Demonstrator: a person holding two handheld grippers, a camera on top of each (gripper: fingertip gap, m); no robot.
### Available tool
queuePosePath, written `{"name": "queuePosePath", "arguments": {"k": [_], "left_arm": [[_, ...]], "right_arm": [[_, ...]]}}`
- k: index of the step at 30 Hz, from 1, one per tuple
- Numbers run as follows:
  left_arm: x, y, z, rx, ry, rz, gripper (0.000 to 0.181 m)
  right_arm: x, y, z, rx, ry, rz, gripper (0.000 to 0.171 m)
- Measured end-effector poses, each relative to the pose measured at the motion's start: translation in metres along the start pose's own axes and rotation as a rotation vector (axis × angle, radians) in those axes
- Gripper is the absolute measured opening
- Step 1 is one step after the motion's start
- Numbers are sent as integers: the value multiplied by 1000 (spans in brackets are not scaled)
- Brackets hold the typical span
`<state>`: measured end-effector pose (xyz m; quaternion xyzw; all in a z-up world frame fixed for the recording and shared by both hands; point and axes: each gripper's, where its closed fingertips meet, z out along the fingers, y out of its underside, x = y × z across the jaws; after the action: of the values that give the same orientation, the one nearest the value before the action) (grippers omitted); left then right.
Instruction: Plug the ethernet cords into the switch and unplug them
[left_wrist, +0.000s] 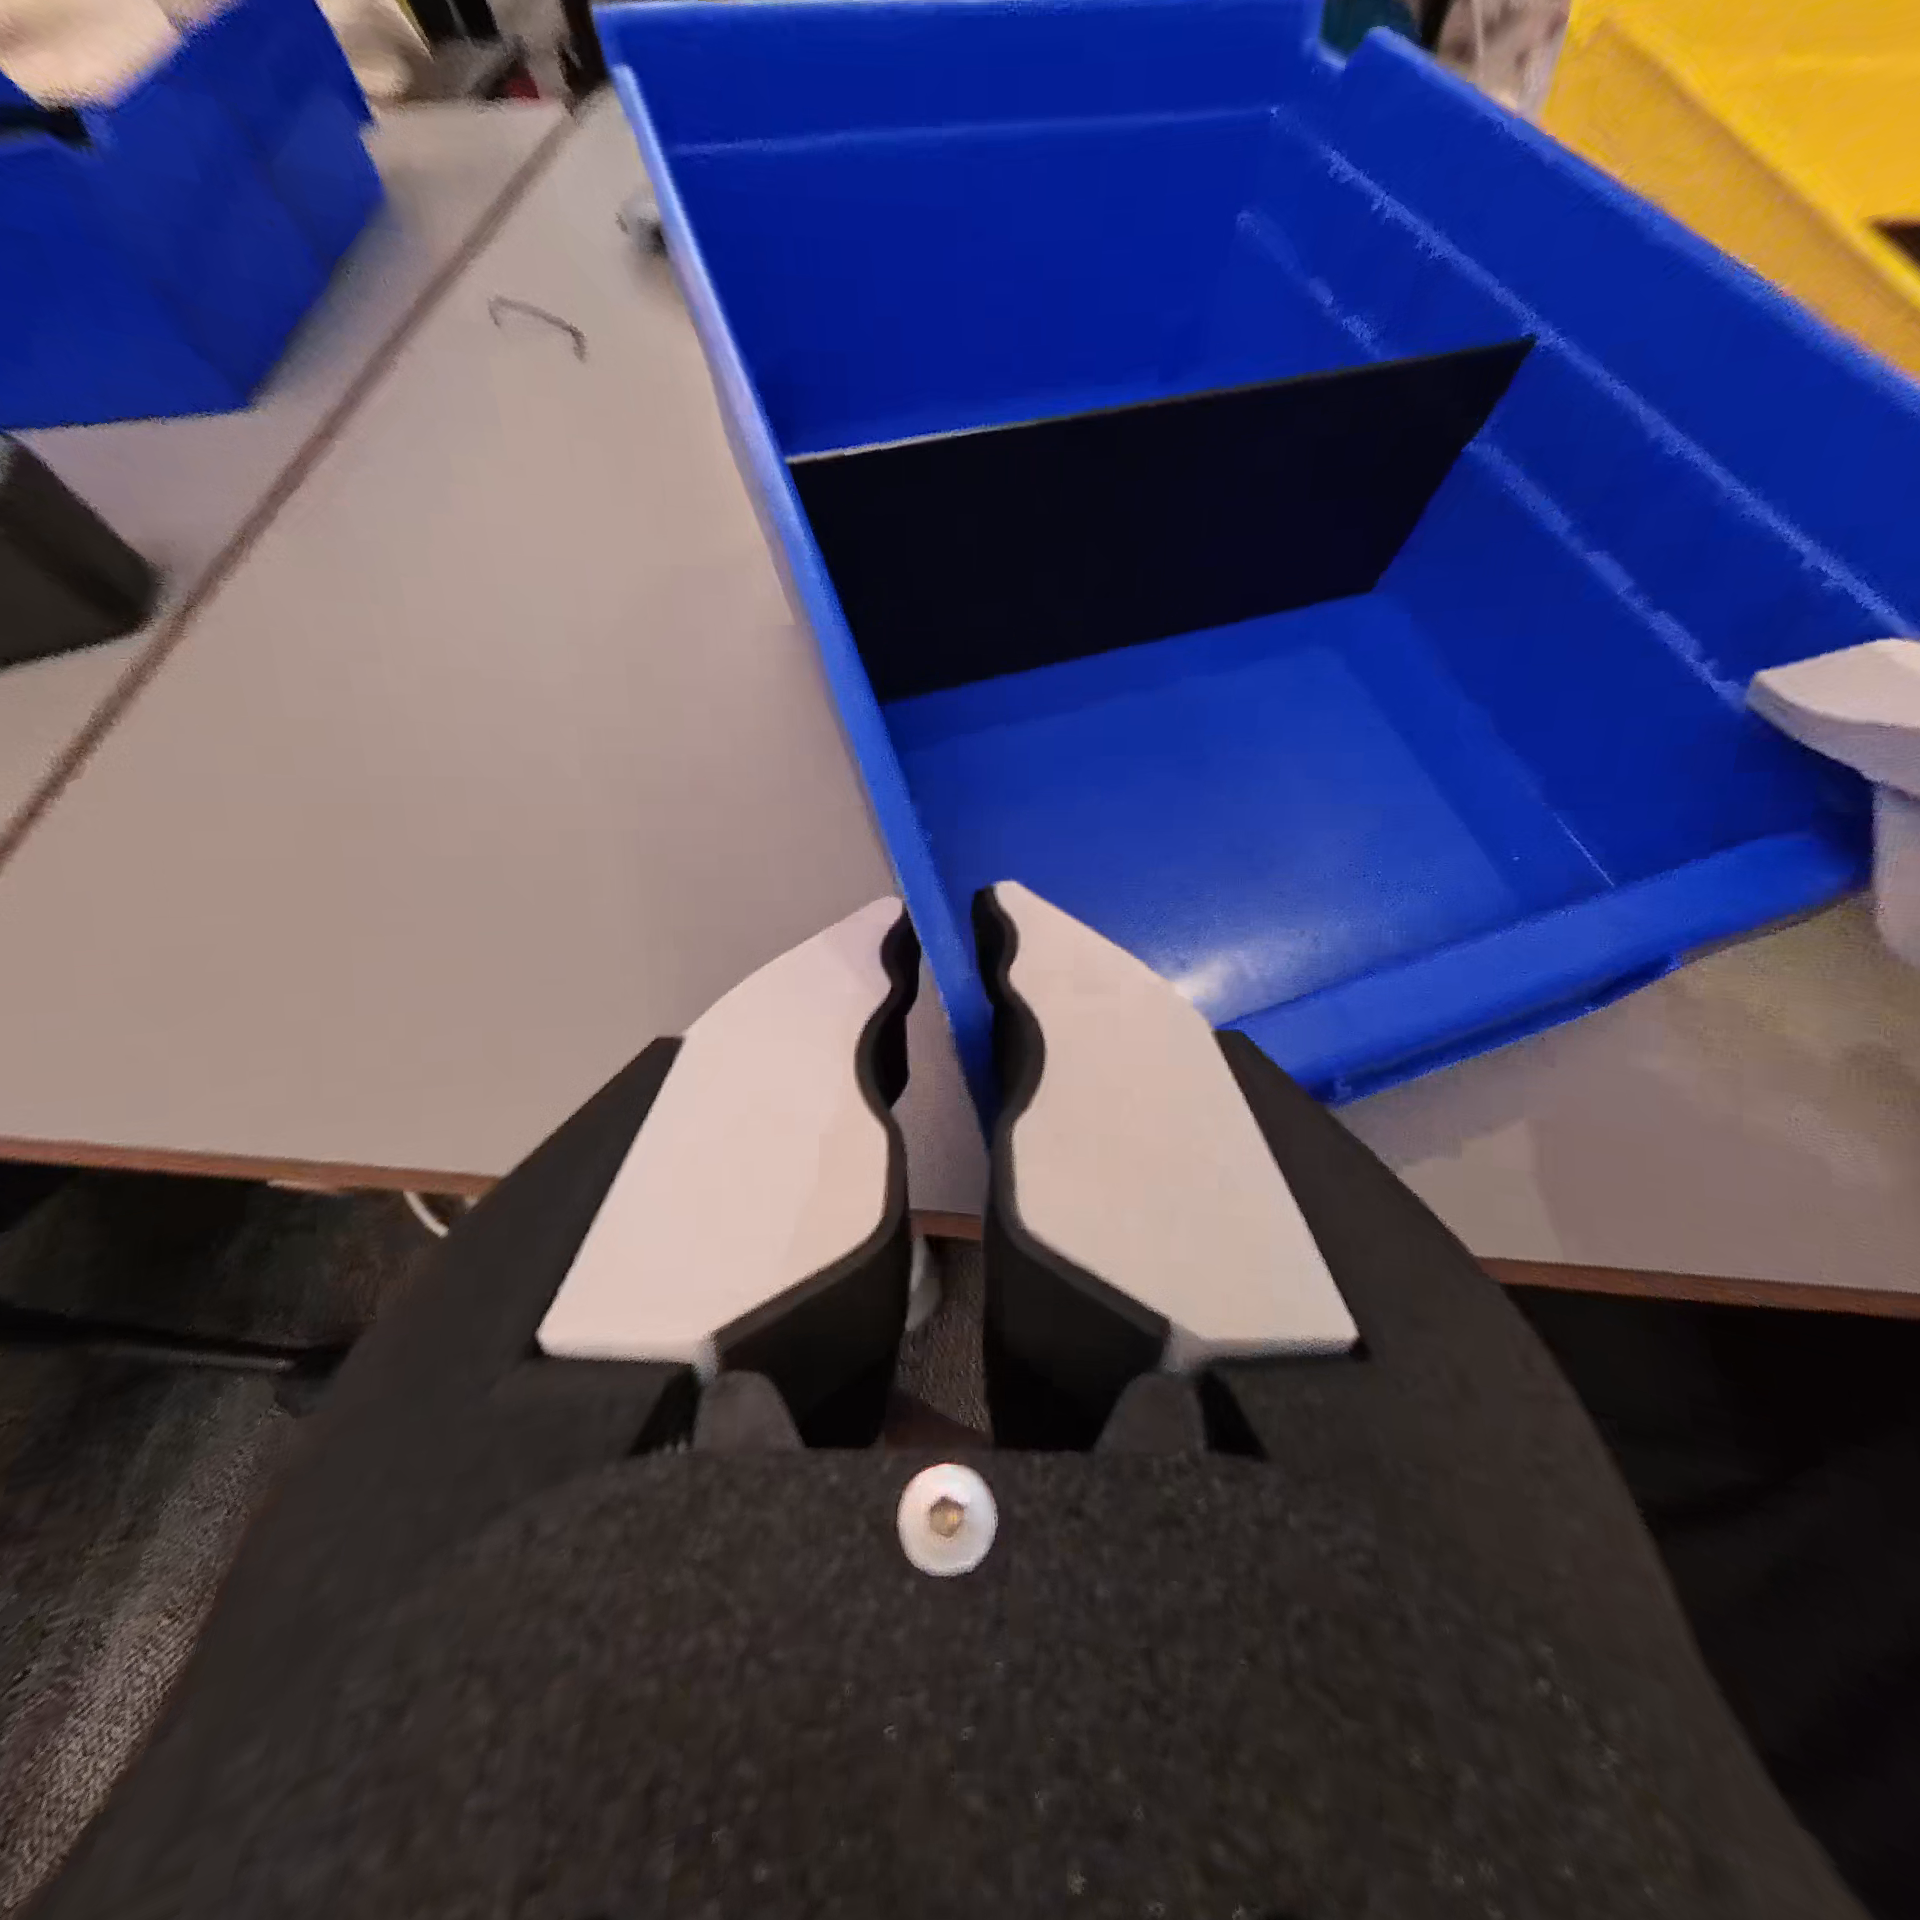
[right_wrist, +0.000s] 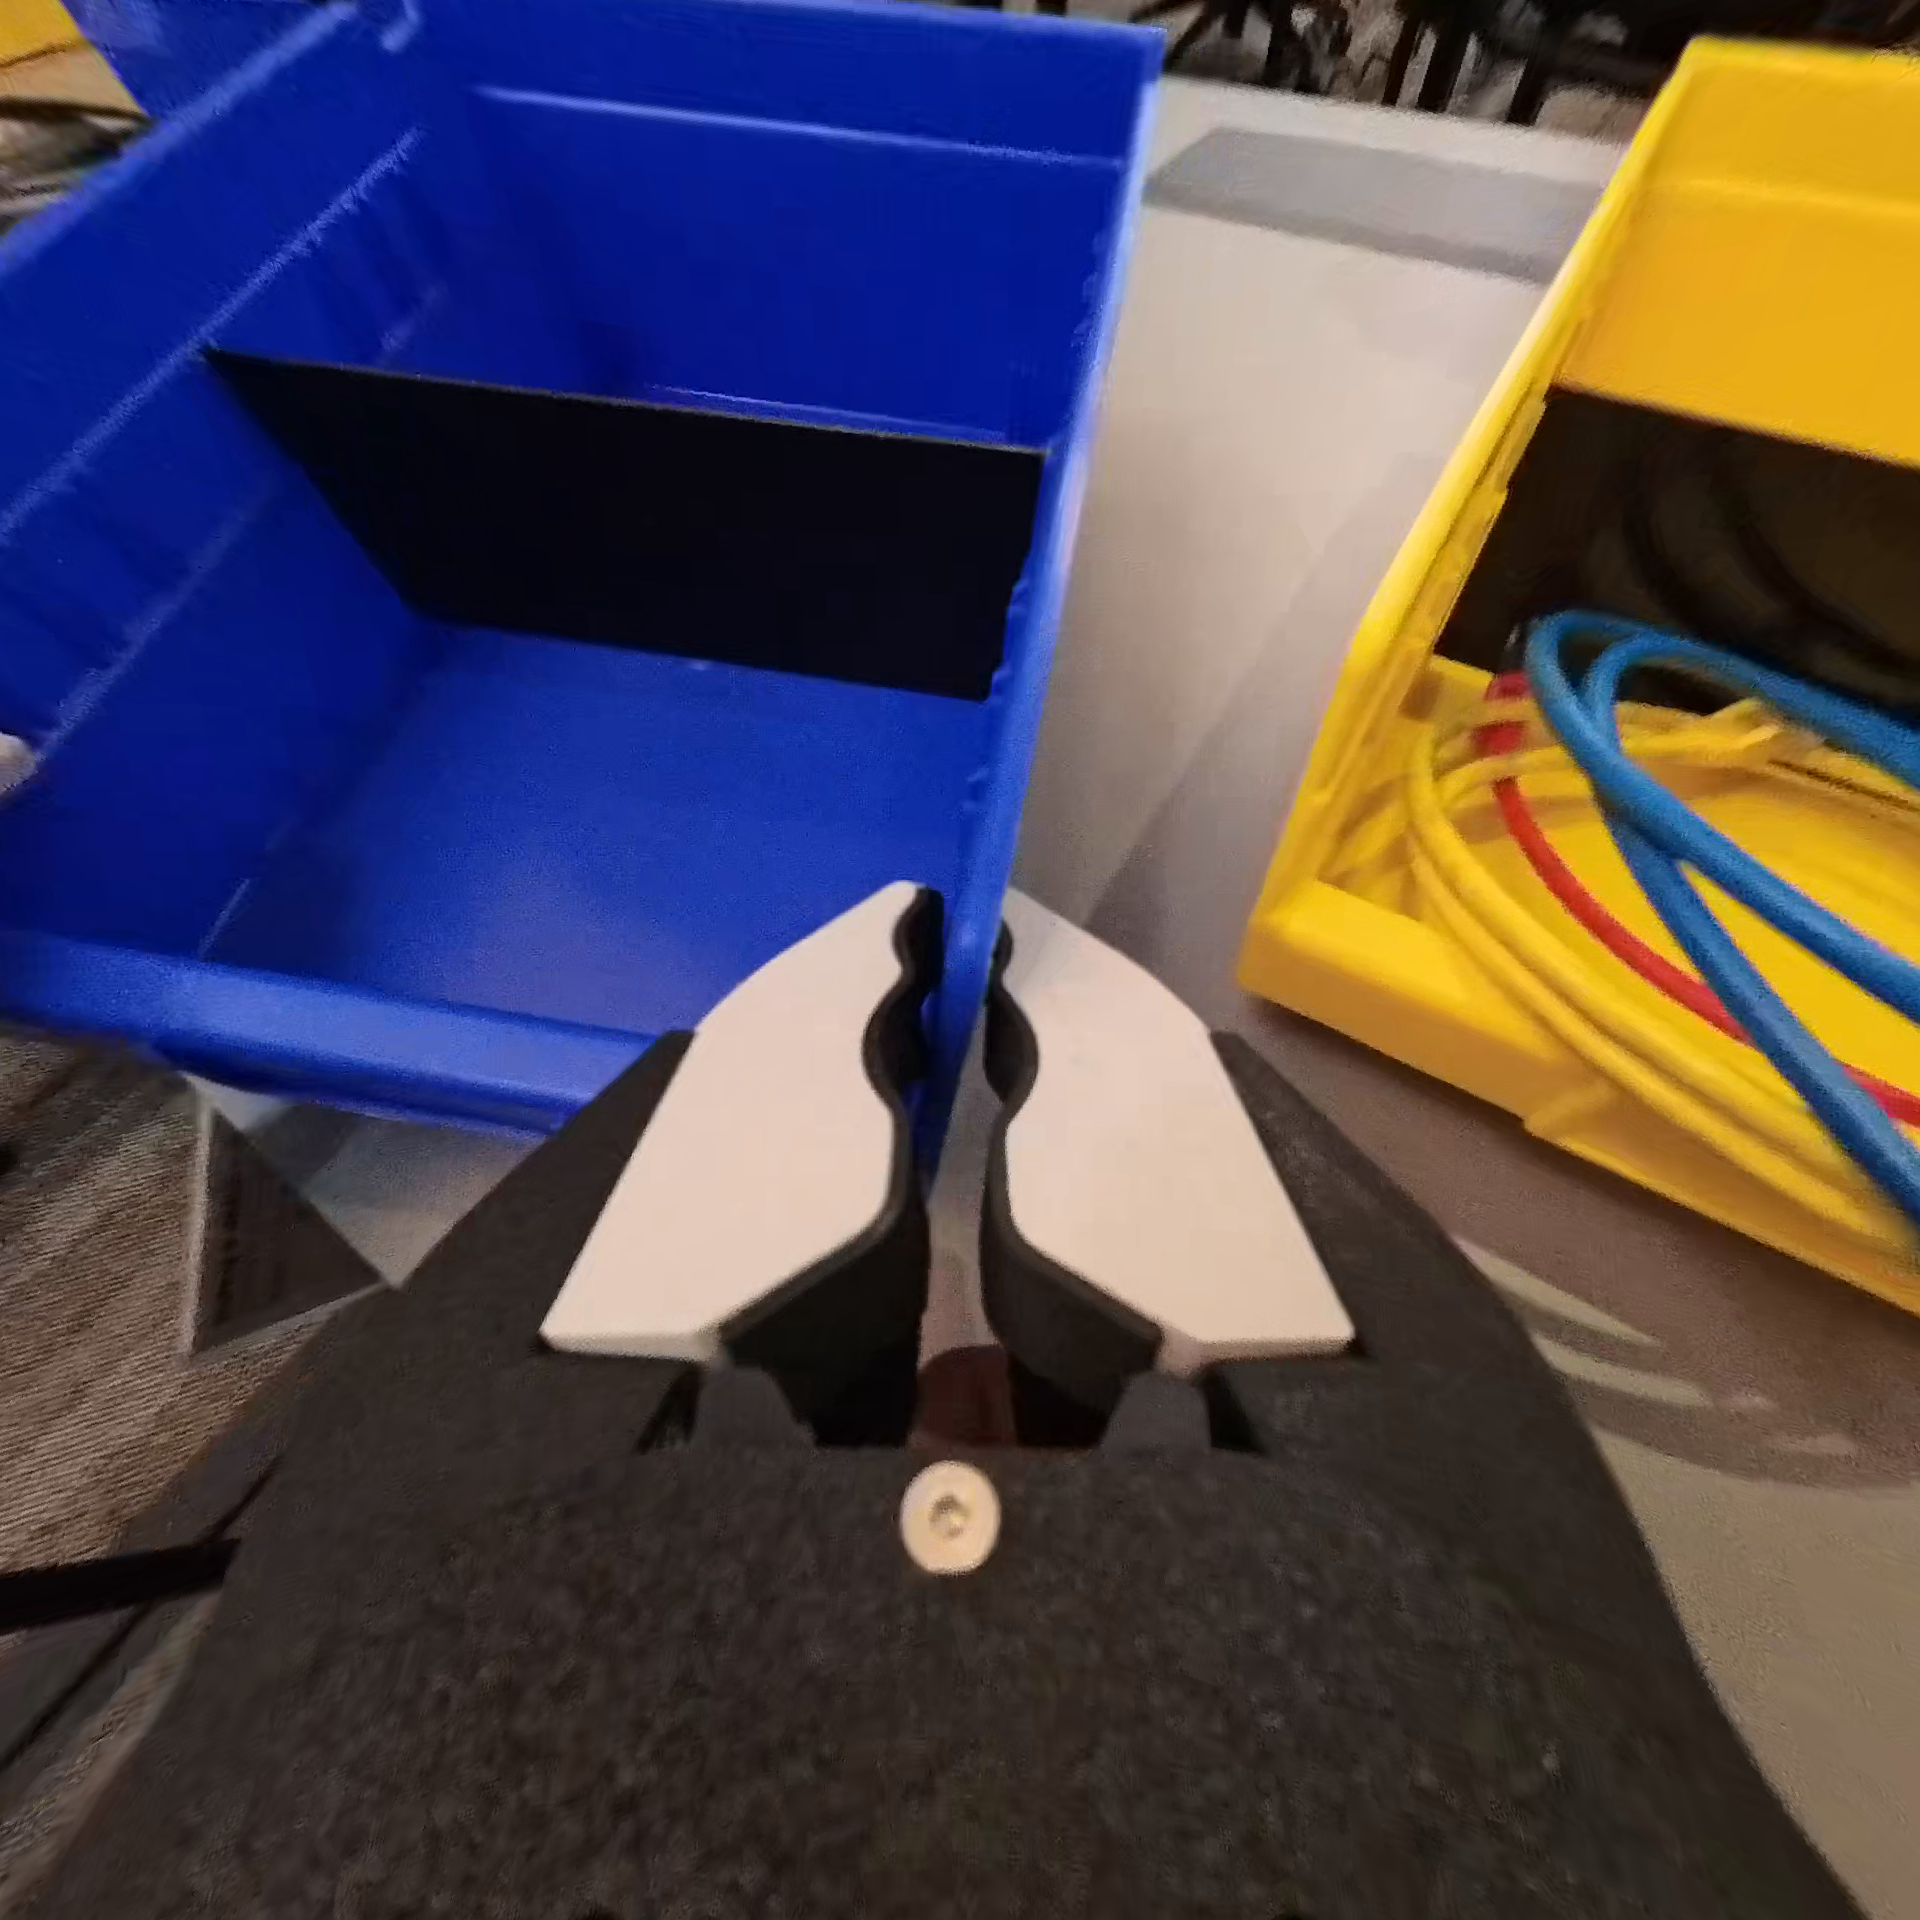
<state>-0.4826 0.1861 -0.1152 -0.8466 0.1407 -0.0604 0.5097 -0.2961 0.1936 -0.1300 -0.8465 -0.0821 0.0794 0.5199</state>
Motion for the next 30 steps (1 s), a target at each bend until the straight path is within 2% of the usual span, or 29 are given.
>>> {"name": "queuePosePath", "arguments": {"k": [1,4,7,10,14,17,20,24,27,28,30], "left_arm": [[1,-6,-9,38,-30,2,9],[9,-32,-32,177,-91,-6,6],[36,-72,-46,297,-77,19,6],[88,-112,-44,370,8,101,7],[182,-139,-14,369,199,155,9],[266,-158,9,322,309,177,8],[362,-176,24,313,464,176,12],[476,-170,52,275,529,256,13],[535,-153,73,243,525,367,14],[547,-147,80,219,522,378,14],[561,-134,96,174,518,371,13]], "right_arm": [[-1,-6,-8,40,21,-24,5],[2,-38,-39,197,64,-70,5],[25,-71,-75,320,126,-91,5],[74,-95,-114,395,216,-74,4],[159,-110,-168,443,406,-141,4],[236,-100,-201,372,538,-88,4],[318,-88,-238,368,571,10,4],[425,-55,-271,308,668,122,4],[485,-9,-274,221,714,293,7],[498,3,-272,217,719,363,9],[515,20,-265,182,727,370,8]]}}
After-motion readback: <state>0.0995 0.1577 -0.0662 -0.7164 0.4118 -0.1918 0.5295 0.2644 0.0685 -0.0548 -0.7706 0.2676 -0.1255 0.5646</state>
